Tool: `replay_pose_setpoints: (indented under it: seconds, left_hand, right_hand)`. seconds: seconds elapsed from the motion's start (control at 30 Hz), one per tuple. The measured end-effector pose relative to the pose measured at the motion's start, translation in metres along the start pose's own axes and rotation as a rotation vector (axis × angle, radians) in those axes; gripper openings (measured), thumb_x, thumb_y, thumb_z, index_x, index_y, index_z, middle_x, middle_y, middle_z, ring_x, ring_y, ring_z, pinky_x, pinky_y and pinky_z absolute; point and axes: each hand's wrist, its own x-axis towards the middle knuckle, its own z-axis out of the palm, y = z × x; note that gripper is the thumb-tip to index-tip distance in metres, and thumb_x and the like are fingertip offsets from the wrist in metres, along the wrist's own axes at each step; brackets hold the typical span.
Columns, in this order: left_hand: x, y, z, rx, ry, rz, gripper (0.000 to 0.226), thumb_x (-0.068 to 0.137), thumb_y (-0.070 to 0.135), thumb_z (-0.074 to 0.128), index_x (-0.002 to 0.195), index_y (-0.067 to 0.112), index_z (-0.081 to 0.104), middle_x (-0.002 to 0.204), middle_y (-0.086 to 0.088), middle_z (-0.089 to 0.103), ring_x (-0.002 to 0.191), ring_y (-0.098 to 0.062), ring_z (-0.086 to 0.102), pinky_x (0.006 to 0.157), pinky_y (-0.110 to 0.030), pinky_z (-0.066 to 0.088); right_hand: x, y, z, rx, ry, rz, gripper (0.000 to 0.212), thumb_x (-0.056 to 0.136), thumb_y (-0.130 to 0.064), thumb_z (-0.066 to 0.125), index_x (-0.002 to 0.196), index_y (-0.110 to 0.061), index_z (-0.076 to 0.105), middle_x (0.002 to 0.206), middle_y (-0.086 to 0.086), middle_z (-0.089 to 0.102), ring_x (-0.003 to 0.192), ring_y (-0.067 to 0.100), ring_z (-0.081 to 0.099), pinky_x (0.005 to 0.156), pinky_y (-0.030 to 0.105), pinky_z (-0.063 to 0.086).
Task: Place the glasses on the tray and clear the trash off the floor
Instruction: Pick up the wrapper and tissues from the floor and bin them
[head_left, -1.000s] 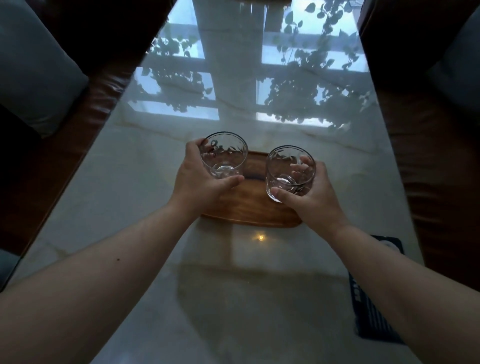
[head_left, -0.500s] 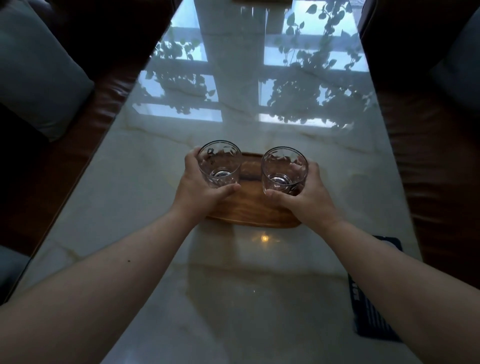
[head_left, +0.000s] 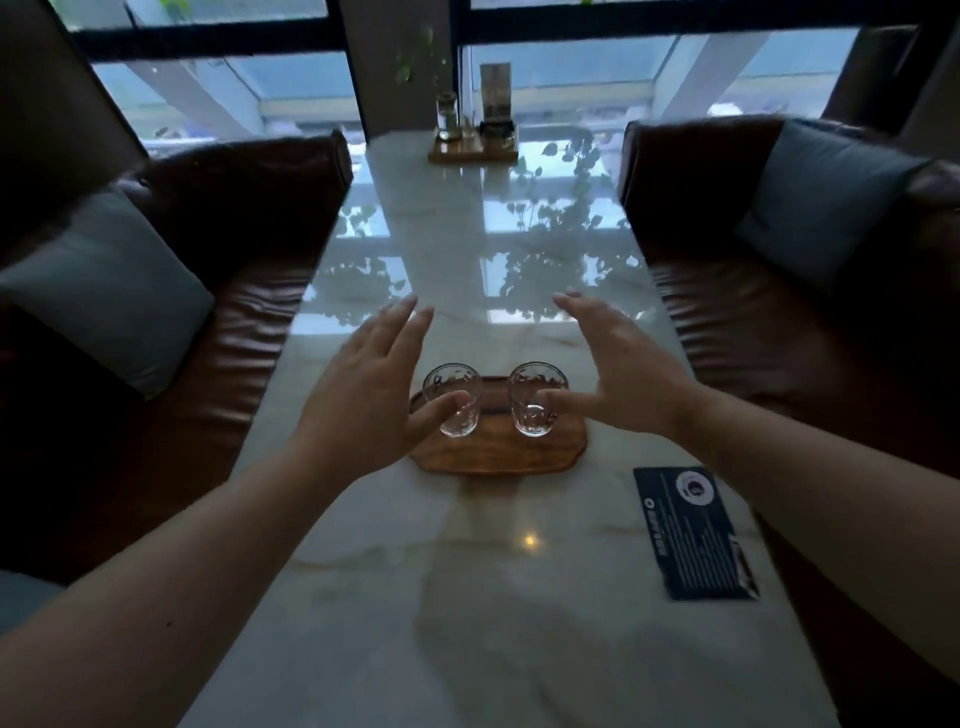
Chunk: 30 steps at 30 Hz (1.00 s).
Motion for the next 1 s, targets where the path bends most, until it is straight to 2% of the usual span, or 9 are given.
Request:
replay_pose_setpoints:
  seconds: [0.07, 0.2, 0.37, 0.5, 0.67, 0.77, 0.87, 1.0]
  left_hand:
    - [-0.01, 0.008, -0.03, 0.103, 0.014, 0.09, 0.088, 0.081, 0.067, 0.045, 0.146, 0.012, 0.025, 0.153, -0.014, 0.031, 0.14, -0.03, 0.029, 0.113, -0.048, 0.029]
    - [-0.045, 0.026, -0.078, 0.281, 0.051, 0.202, 0.084, 0.082, 0.066, 0.046, 0.143, 0.01, 0.031, 0.147, -0.017, 0.04, 0.134, -0.035, 0.038, 0.108, -0.052, 0.033]
    - [-0.105, 0.051, -0.118, 0.301, 0.083, 0.313, 0.083, 0.079, 0.063, 0.052, 0.142, 0.013, 0.033, 0.146, -0.017, 0.041, 0.132, -0.037, 0.04, 0.107, -0.052, 0.034]
    - [-0.15, 0.069, -0.131, 0.275, 0.085, 0.406, 0.08, 0.081, 0.064, 0.04, 0.143, 0.013, 0.032, 0.148, -0.015, 0.04, 0.133, -0.037, 0.038, 0.107, -0.052, 0.034]
    - [-0.191, 0.096, -0.125, 0.217, 0.051, 0.486, 0.078, 0.083, 0.064, 0.044, 0.142, 0.014, 0.034, 0.146, -0.014, 0.042, 0.133, -0.037, 0.039, 0.107, -0.053, 0.034]
    - [-0.212, 0.116, -0.111, 0.199, 0.02, 0.537, 0.078, 0.083, 0.063, 0.044, 0.142, 0.013, 0.035, 0.145, -0.015, 0.044, 0.132, -0.037, 0.039, 0.108, -0.052, 0.033]
    - [-0.23, 0.137, -0.089, 0.192, -0.048, 0.585, 0.077, 0.084, 0.063, 0.042, 0.142, 0.013, 0.033, 0.146, -0.015, 0.042, 0.135, -0.036, 0.035, 0.109, -0.052, 0.031]
    - [-0.25, 0.168, -0.056, 0.158, -0.134, 0.615, 0.077, 0.083, 0.062, 0.042, 0.141, 0.012, 0.035, 0.145, -0.015, 0.044, 0.133, -0.035, 0.038, 0.109, -0.051, 0.032]
  right_hand:
    - [-0.012, -0.03, -0.021, -0.149, 0.026, -0.075, 0.104, 0.069, -0.073, 0.06, 0.15, -0.022, 0.022, 0.159, 0.01, 0.026, 0.145, 0.026, 0.027, 0.116, 0.043, 0.025]
    - [-0.05, -0.087, -0.047, -0.425, 0.13, -0.164, 0.094, 0.075, -0.067, 0.059, 0.149, -0.018, 0.028, 0.155, 0.017, 0.032, 0.14, 0.034, 0.035, 0.113, 0.048, 0.032]
    - [-0.12, -0.154, -0.067, -0.575, 0.172, -0.1, 0.09, 0.075, -0.066, 0.057, 0.146, -0.017, 0.035, 0.152, 0.02, 0.035, 0.137, 0.038, 0.038, 0.109, 0.052, 0.034]
    - [-0.186, -0.191, -0.068, -0.638, 0.188, -0.047, 0.085, 0.075, -0.067, 0.048, 0.143, -0.016, 0.041, 0.149, 0.02, 0.041, 0.133, 0.037, 0.043, 0.108, 0.052, 0.035]
    - [-0.267, -0.201, -0.06, -0.691, 0.123, 0.085, 0.086, 0.074, -0.068, 0.05, 0.145, -0.019, 0.037, 0.151, 0.017, 0.038, 0.135, 0.035, 0.04, 0.11, 0.051, 0.033]
    - [-0.311, -0.198, -0.053, -0.658, 0.104, 0.166, 0.087, 0.072, -0.066, 0.054, 0.143, -0.017, 0.041, 0.147, 0.018, 0.043, 0.132, 0.034, 0.044, 0.105, 0.05, 0.038]
    - [-0.354, -0.188, -0.04, -0.64, 0.086, 0.223, 0.086, 0.071, -0.062, 0.059, 0.14, -0.013, 0.045, 0.143, 0.02, 0.047, 0.129, 0.036, 0.047, 0.101, 0.049, 0.042]
    - [-0.403, -0.168, -0.022, -0.627, 0.028, 0.299, 0.087, 0.073, -0.063, 0.059, 0.144, -0.015, 0.039, 0.146, 0.018, 0.044, 0.132, 0.034, 0.044, 0.102, 0.047, 0.04]
